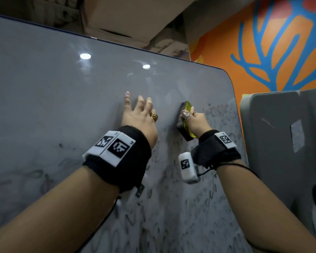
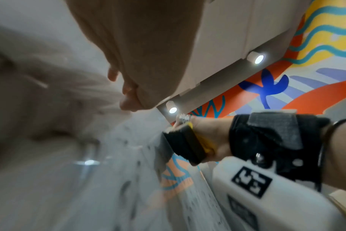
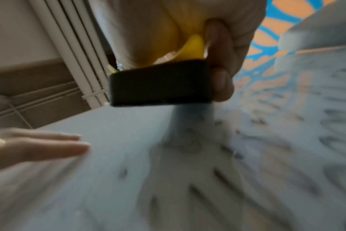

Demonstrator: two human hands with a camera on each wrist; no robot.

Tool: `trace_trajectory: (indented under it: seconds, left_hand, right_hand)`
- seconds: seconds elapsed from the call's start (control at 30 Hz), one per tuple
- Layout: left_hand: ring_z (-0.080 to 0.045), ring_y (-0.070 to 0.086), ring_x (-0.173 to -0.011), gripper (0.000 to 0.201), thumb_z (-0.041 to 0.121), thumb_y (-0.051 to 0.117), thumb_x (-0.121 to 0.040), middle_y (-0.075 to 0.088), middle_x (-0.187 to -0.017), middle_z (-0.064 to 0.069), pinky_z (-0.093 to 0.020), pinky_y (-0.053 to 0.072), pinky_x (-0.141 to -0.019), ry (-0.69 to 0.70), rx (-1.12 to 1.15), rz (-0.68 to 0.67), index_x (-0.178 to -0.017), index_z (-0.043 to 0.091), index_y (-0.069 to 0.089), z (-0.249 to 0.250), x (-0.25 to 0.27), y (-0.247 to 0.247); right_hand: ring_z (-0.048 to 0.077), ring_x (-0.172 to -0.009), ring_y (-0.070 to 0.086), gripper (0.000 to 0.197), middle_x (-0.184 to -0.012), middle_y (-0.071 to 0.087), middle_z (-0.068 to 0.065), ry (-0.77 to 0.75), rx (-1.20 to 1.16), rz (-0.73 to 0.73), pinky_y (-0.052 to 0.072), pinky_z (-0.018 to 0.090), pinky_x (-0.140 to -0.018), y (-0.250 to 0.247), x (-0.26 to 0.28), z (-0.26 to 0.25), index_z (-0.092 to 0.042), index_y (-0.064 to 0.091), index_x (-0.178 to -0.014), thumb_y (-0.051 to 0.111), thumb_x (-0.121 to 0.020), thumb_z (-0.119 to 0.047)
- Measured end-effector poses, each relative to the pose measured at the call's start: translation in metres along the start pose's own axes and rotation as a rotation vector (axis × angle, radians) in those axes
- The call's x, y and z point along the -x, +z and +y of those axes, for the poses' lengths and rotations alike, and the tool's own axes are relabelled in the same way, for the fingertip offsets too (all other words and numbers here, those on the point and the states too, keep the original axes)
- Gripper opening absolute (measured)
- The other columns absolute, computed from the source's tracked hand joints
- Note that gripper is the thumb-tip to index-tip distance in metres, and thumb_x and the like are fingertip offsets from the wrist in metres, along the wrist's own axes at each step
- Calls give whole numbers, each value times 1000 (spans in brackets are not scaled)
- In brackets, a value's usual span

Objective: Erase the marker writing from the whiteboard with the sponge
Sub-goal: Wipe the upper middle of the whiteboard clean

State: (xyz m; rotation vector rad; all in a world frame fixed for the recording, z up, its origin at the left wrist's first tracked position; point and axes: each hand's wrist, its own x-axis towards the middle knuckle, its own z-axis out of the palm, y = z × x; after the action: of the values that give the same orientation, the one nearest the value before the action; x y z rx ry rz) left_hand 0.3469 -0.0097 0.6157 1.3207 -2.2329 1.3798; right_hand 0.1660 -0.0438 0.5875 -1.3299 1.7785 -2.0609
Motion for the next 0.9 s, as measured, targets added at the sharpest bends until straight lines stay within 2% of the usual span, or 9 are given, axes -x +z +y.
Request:
trace_trajectory:
  seconds: [0.1,0.2,0.3,0.43,0.53,0.6,0.7,0.8,0.9]
  left_hand:
    - [-33,-7,-145,57,31,21,-99,-5,-159,-11,-56,-13,-111,24,6,-7,-152,10,13,18,-18,0]
    - [-32,-11,-145,58,29,19,-99,-9,-158,-13,-52,-15,-111,59,-18,15,-152,9,7,30,-36,-1]
    - [-29,-11,-146,61,33,20,-97,-9,-159,-10,-58,-18,-108,32,-41,-3,-153,12,7,33,-43,-1]
    - [-30,-5,-146,59,34,19,-97,-3,-159,-10,-69,-16,-101,-3,-68,-29,-151,13,12,39,-42,-2]
    - [-33,10,-141,55,36,20,-97,16,-151,-14,-73,-14,-98,-29,-82,-21,-145,12,31,47,-50,-9]
    - [-34,14,-138,53,38,20,-98,21,-144,-16,-72,-14,-98,-35,-108,-7,-140,11,37,54,-58,-14]
    - [-36,-1,-142,54,36,19,-98,6,-150,-19,-66,-15,-103,-23,-118,8,-146,13,25,63,-75,-16]
    - [-34,-15,-144,58,40,18,-100,-15,-157,-13,-61,-15,-107,26,-94,-25,-152,20,1,71,-90,-14]
    - [-33,-16,-144,60,42,17,-99,-16,-158,-9,-63,-14,-107,6,-90,-62,-152,21,-2,80,-96,-10]
  right_hand:
    - [22,-102,53,38,-103,59,9,57,-119,-10,40,39,-102,-6,-9,4,1,61,-109,58,-89,-33]
    - [22,-94,54,14,-85,58,5,78,-172,-97,43,37,-90,-5,-4,11,-10,56,-84,56,-91,-23]
    - [26,-96,57,16,-86,58,8,87,-161,-75,44,36,-88,-15,-17,20,-6,59,-88,53,-93,-20]
    - [27,-106,53,45,-105,56,15,119,-75,36,38,33,-91,-33,-41,24,12,53,-116,51,-95,-27]
    - [32,-118,49,40,-123,55,21,100,-38,25,34,30,-89,-36,-50,28,13,51,-119,43,-98,-20]
    - [27,-106,53,29,-109,58,17,67,-67,-16,33,26,-80,-33,-45,31,7,58,-108,47,-96,-18]
    - [16,-95,49,25,-98,54,4,54,-180,-133,39,29,-85,-32,-33,38,0,63,-100,58,-91,-22]
    - [18,-89,52,20,-92,58,6,39,-194,-138,40,31,-83,-42,-50,42,-9,63,-77,58,-90,-22]
    - [22,-97,53,30,-100,59,14,25,-78,-71,37,32,-85,-61,-75,44,4,64,-99,49,-95,-23]
